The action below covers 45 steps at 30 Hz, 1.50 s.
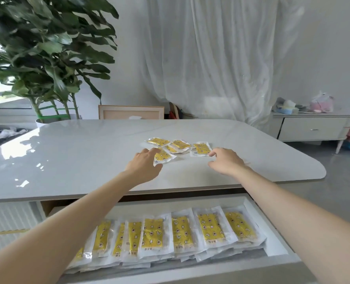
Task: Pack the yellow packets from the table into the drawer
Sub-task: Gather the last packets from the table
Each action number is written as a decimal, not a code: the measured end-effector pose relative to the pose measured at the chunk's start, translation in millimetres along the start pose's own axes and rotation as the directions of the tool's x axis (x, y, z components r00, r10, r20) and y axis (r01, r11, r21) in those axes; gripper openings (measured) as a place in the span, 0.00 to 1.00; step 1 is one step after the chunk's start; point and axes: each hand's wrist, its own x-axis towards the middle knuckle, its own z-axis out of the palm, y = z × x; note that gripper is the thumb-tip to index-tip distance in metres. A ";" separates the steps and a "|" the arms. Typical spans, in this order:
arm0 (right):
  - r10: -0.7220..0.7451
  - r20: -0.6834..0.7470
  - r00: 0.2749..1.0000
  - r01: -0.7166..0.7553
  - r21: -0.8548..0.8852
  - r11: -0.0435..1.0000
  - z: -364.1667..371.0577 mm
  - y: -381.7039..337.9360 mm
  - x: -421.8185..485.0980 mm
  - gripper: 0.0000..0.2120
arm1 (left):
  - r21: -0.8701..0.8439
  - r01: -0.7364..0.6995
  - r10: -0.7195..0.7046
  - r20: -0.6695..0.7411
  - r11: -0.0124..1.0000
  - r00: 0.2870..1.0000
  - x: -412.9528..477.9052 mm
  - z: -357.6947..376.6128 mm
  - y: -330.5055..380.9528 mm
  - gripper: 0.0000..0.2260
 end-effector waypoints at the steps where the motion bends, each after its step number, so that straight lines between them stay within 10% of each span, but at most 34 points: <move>1: 0.028 -0.011 1.000 -0.028 -0.015 0.999 4.0 1.3 8.9 0.22 | -0.013 0.017 -0.017 0.008 1.000 1.000 8.5 4.4 -1.7 0.22; 18: 0.080 -0.242 0.967 -0.135 -0.222 0.966 39.4 23.9 75.9 0.18 | 0.029 0.068 -0.068 0.002 0.997 0.998 83.1 63.7 -32.2 0.25; 30: 0.452 0.073 0.889 -0.458 0.138 0.878 20.2 23.0 66.6 0.35 | 0.077 0.088 -0.084 -0.050 0.993 0.995 75.0 62.4 -31.7 0.19; 35: 0.416 0.105 0.903 -0.428 0.309 0.850 11.3 28.4 59.3 0.41 | 0.039 0.091 -0.088 -0.080 0.995 0.993 71.3 59.2 -31.4 0.19; 41: 0.300 -0.359 0.884 -0.232 0.221 0.947 -0.5 12.3 58.5 0.34 | -0.005 0.123 -0.122 -0.126 0.992 0.984 75.2 56.1 -29.5 0.18; 45: 0.293 -0.336 0.895 -0.092 0.503 0.859 -4.8 -11.3 77.6 0.41 | -0.063 0.171 -0.179 -0.160 0.983 0.971 81.0 56.3 -32.1 0.18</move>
